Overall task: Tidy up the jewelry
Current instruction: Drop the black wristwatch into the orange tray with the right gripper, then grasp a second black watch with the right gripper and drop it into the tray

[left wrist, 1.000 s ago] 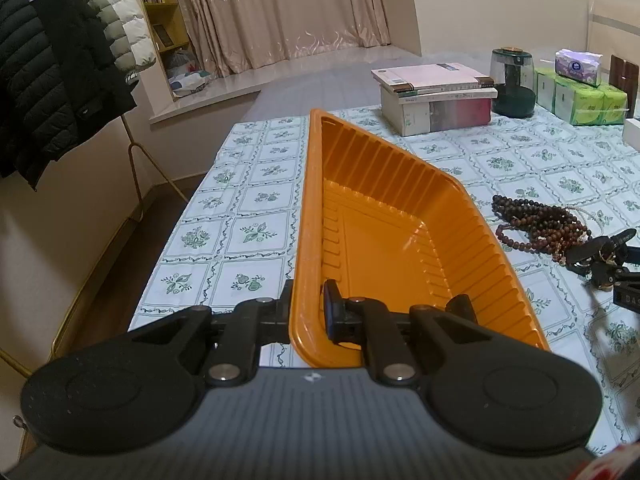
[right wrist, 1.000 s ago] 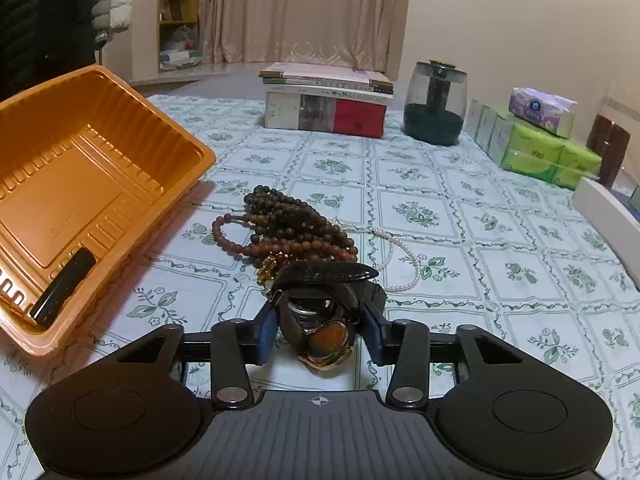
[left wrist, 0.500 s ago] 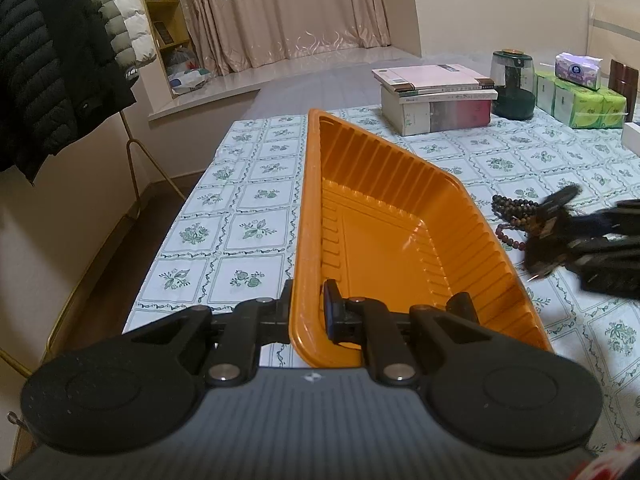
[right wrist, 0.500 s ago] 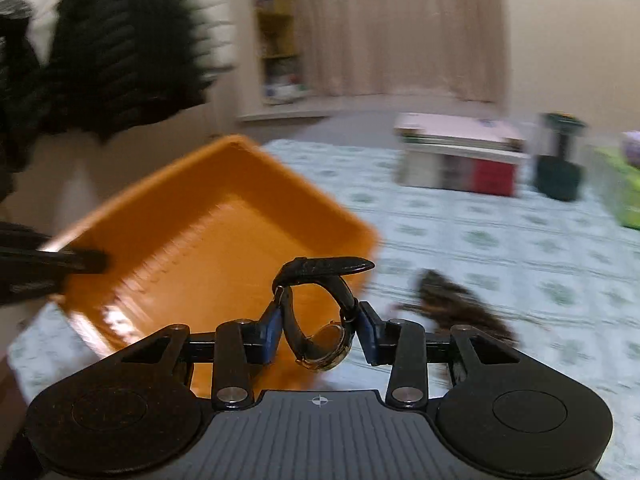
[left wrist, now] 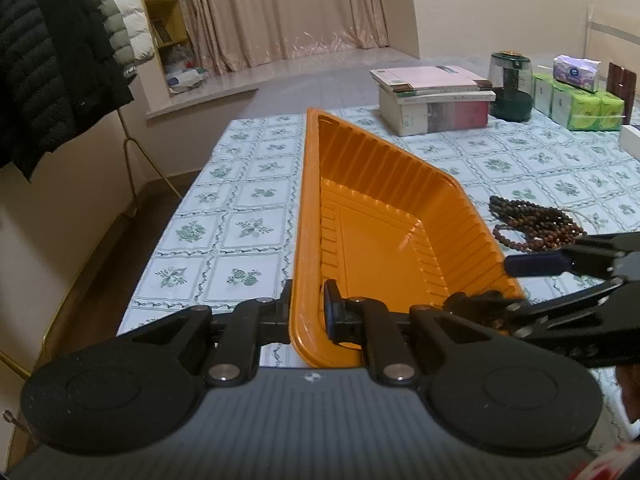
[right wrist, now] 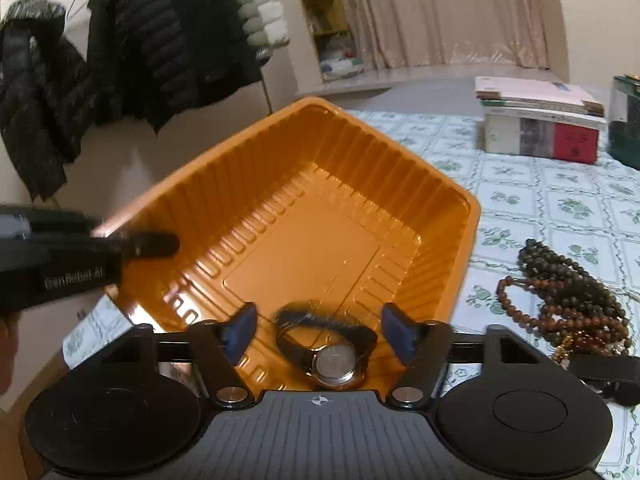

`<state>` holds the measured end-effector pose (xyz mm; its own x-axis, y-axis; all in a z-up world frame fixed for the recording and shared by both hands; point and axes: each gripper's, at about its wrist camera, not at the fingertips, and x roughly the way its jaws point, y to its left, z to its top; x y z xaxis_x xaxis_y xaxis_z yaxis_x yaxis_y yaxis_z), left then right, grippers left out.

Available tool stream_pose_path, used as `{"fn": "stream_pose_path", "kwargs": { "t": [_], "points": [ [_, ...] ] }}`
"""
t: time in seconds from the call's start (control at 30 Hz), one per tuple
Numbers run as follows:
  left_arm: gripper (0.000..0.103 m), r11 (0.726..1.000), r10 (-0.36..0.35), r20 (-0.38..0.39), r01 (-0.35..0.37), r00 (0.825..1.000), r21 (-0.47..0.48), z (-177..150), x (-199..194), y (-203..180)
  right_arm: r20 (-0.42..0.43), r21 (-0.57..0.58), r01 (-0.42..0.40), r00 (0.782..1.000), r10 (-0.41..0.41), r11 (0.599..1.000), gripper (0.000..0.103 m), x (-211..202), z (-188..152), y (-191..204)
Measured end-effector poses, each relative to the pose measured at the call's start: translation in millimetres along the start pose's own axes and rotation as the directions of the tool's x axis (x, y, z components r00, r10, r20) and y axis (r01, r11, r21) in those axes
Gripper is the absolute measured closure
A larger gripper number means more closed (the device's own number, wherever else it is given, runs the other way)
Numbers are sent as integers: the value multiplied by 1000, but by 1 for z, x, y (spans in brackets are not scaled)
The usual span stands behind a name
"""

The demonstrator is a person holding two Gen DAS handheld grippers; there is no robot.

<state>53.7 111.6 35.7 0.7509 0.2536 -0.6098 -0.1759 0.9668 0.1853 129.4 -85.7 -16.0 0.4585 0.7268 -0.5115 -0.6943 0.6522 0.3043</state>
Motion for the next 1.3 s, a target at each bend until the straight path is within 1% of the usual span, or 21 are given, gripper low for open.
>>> {"fn": "stream_pose_path", "kwargs": {
  "t": [0.1, 0.17, 0.2, 0.27, 0.3, 0.37, 0.43, 0.5, 0.6, 0.63, 0.7, 0.77, 0.87, 0.97, 1.0, 1.03, 1.07, 1.1, 1.13, 1.2, 1.3],
  "points": [
    [91, 1000, -1, -1, 1, 1000, -4, 0, 0, 1, 51, -13, 65, 997, -64, 998, 32, -19, -1, -7],
    [91, 1000, 0, 0, 0, 1000, -3, 0, 0, 1, 85, -22, 155, 985, -153, 988, 32, -33, -9, -16],
    [91, 1000, 0, -1, 0, 1000, -3, 0, 0, 1, 90, -24, 212, 974, -209, 977, 31, -38, -13, -23],
    [91, 1000, 1, 0, -1, 1000, -2, 0, 0, 1, 78, -18, 333, 941, -331, 943, 30, -45, -23, -40],
    [91, 1000, 2, 0, -2, 1000, -2, 0, 0, 1, 63, -7, 384, 922, -382, 923, 27, -46, -28, -49],
    [91, 1000, 3, 0, -3, 1000, -1, 0, 0, 1, 19, 40, 453, 891, -454, 891, 24, -48, -35, -71],
    [91, 1000, 5, -2, -5, 1000, 0, 0, 0, 1, 1, 81, 480, 876, -482, 873, 22, -47, -39, -88],
    [91, 1000, 7, -4, -7, 1000, 0, 0, 0, 1, -10, 97, 508, 861, -509, 856, 22, -43, -40, -101],
    [91, 1000, 9, -7, -9, 1000, 2, 0, 0, 0, -18, 94, 531, 847, -532, 842, 21, -37, -40, -111],
    [91, 1000, 9, -7, -9, 1000, 4, 0, 0, 0, -22, 110, 526, 849, -527, 843, 22, -37, -40, -115],
    [91, 1000, 12, -6, -12, 1000, 7, 0, 0, -1, -24, 197, 486, 870, -492, 851, 21, -41, -41, -127],
    [91, 1000, 14, -7, -14, 1000, 9, 0, 1, -2, -25, 263, 459, 883, -469, 849, 21, -44, -41, -135],
    [91, 1000, 14, -7, -14, 1000, 9, 0, 1, -2, -41, 326, 448, 886, -461, 832, 22, -41, -39, -144],
    [91, 1000, 13, -7, -13, 1000, 10, 0, 0, -2, -36, 374, 434, 890, -455, 820, 22, -45, -38, -147],
    [91, 1000, 14, -7, -14, 1000, 11, 0, 1, -2, -36, 381, 433, 890, -455, 817, 26, -45, -38, -148],
    [91, 1000, 14, -7, -14, 1000, 11, 0, 1, -2, -38, 380, 437, 888, -458, 815, 32, -46, -38, -147],
    [91, 1000, 14, -7, -14, 1000, 11, 0, 1, -2, -47, 374, 443, 886, -461, 815, 47, -46, -38, -146],
    [91, 1000, 13, -7, -13, 1000, 11, 0, 1, -2, -49, 373, 443, 887, -459, 815, 53, -47, -38, -146],
    [91, 1000, 13, -7, -13, 1000, 11, 0, 1, -2, -49, 372, 445, 886, -462, 815, 54, -48, -39, -146],
    [91, 1000, 14, -7, -14, 1000, 14, 0, 1, -2, -45, 362, 457, 879, -475, 812, 61, -51, -39, -143],
    [91, 1000, 14, -10, -14, 1000, 20, 1, 2, -1, -42, 323, 475, 871, -489, 819, 67, -54, -36, -138]
  ]
}}
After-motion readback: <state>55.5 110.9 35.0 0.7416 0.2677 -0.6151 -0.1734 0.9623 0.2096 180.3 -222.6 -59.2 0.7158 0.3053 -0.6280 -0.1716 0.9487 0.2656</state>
